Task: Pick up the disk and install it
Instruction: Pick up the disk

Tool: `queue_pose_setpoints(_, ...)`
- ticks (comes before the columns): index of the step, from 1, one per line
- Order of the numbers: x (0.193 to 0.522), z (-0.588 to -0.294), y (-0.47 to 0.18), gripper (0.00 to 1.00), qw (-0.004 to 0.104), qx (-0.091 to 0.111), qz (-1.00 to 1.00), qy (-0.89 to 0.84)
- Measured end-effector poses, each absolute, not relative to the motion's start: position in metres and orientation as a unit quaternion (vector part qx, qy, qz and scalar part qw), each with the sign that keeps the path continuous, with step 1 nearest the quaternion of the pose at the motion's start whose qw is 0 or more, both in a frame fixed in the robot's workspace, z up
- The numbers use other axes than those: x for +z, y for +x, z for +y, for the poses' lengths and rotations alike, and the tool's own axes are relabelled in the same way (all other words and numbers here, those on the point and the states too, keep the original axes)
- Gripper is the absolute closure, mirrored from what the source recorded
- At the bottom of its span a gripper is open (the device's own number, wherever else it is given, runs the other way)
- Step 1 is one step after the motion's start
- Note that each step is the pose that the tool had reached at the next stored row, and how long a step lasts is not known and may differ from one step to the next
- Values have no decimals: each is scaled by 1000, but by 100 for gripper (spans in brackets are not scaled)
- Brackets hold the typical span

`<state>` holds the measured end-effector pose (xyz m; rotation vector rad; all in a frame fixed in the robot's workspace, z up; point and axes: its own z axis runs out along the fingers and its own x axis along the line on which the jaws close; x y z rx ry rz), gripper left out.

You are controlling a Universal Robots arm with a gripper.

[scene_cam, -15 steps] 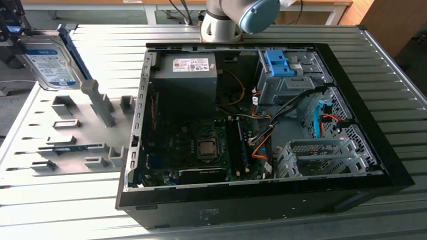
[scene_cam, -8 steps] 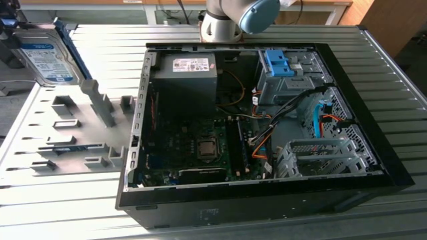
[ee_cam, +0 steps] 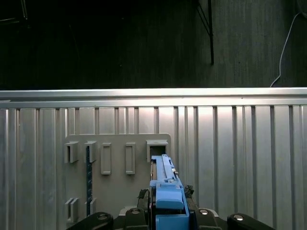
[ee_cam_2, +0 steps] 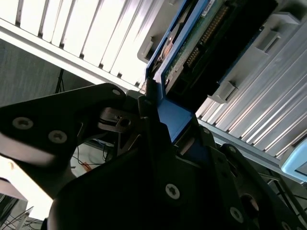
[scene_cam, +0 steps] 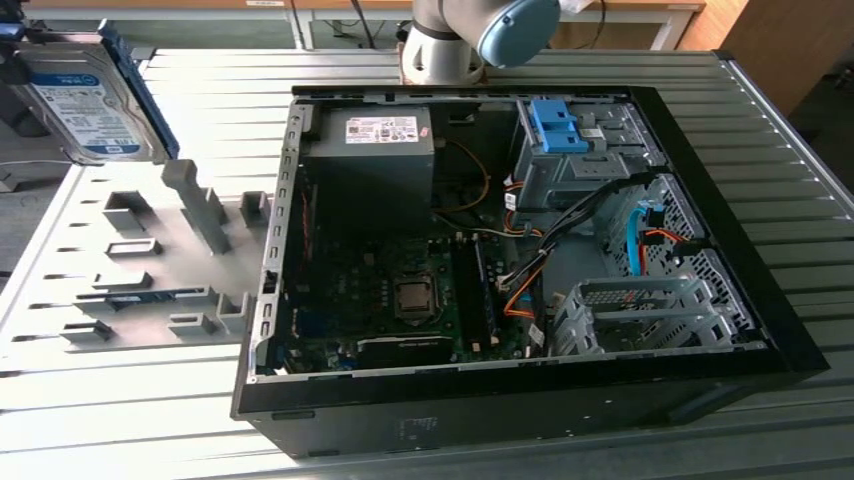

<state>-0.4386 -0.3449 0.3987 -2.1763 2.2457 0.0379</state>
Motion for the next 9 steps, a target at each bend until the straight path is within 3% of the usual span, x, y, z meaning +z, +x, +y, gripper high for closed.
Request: queue_pose_setpoints(9,416,-345,-439,63,7,12,718,-696)
